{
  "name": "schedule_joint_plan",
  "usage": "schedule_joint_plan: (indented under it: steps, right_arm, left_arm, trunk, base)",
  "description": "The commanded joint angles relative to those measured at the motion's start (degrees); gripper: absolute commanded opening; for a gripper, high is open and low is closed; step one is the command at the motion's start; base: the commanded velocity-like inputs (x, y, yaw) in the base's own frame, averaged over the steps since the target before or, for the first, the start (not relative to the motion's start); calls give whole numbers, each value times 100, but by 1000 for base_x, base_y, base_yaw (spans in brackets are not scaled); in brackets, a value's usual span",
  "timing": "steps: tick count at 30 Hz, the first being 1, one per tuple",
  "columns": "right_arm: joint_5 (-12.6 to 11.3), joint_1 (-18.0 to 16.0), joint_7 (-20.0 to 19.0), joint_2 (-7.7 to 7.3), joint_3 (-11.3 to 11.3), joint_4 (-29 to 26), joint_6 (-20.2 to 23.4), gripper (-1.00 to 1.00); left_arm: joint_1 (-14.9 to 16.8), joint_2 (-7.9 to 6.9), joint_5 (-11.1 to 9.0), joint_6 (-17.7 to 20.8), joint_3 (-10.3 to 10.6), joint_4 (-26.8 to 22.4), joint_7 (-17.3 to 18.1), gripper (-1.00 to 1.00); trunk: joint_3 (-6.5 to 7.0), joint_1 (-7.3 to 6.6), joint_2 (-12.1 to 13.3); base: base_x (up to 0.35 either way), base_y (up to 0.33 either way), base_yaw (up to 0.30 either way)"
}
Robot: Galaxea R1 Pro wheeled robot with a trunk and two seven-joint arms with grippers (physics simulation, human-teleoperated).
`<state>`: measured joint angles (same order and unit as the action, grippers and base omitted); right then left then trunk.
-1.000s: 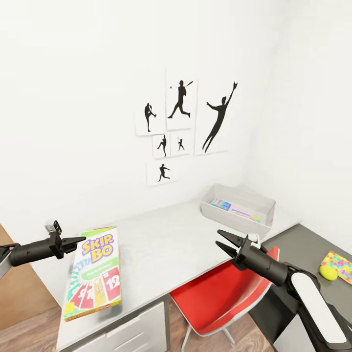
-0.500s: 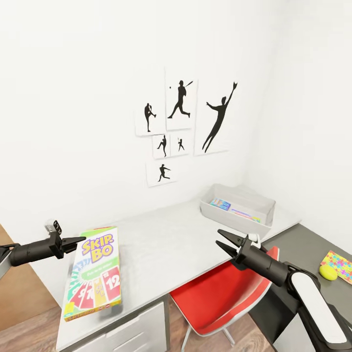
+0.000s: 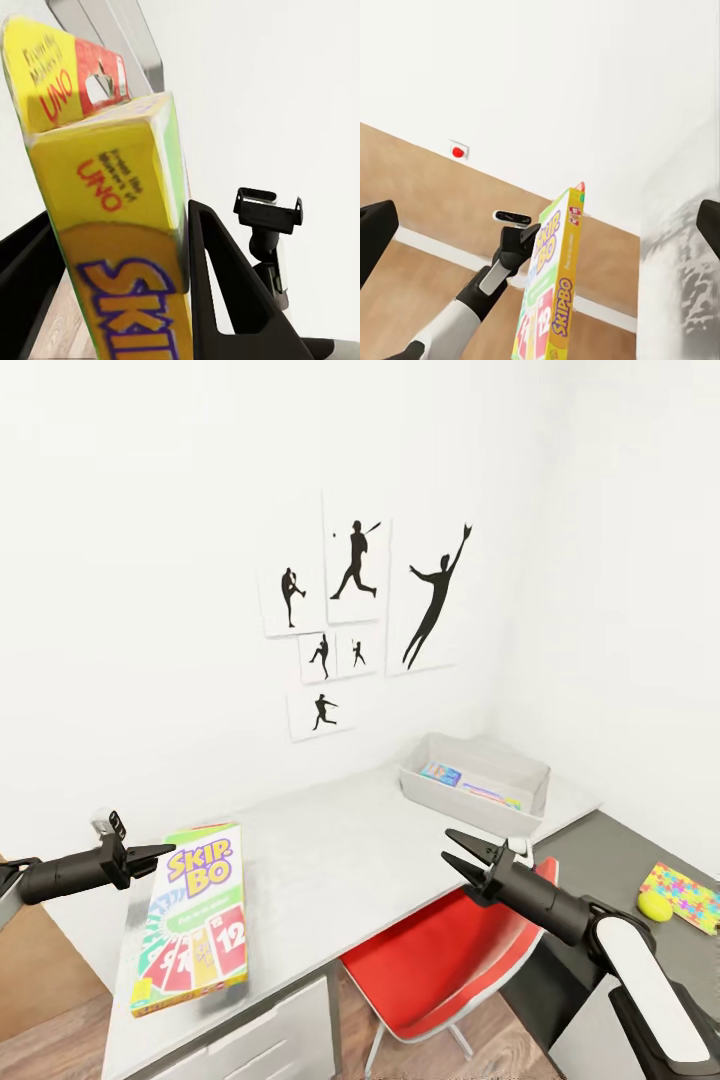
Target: Put all the toys in the child's room - the three board games (two on the bed and one on the table), the two jigsaw puzzles on the table, and the tennis ball on the table - inside the toy box on the table in the child's room.
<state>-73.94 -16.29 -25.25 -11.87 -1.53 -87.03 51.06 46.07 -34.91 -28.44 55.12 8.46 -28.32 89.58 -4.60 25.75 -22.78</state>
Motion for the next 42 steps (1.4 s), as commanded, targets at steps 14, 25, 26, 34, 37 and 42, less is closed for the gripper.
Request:
schedule_joint_plan:
  steps: [14, 25, 26, 34, 37, 42]
  right_arm:
    - [20, -6, -24, 1, -12, 35, 27, 100]
    - [20, -8, -24, -7, -52, 52, 28, 100]
    - [20, -7, -24, -7, -54, 53, 27, 100]
    - [23, -6, -24, -8, -66, 67, 27, 100]
    - [27, -6, -24, -10, -71, 134, -18, 100]
    - [25, -6, -49, -74, -72, 369, -482, 100]
  left_arm:
    - [7, 1, -12, 30, 30, 2, 42, -100]
    - [3, 6, -20, 21, 25, 8, 42, -100]
    - [1, 6, -20, 20, 25, 12, 42, -100]
    - [4, 26, -12, -2, 24, 20, 42, -100]
    - [0, 33, -10, -13, 24, 20, 42, -100]
    - [-1, 42, -6, -24, 24, 20, 42, -100]
  trunk:
    - [-104, 4, -14]
    - [-176, 4, -14]
    - [-183, 4, -14]
    - [-238, 4, -14]
    - [-259, 4, -14]
    - [-275, 4, -14]
  base:
    - [0, 0, -201]
    - [0, 0, -203]
    - [0, 0, -203]
    - [0, -93, -203]
    - [0, -250, -192]
    - [17, -239, -73]
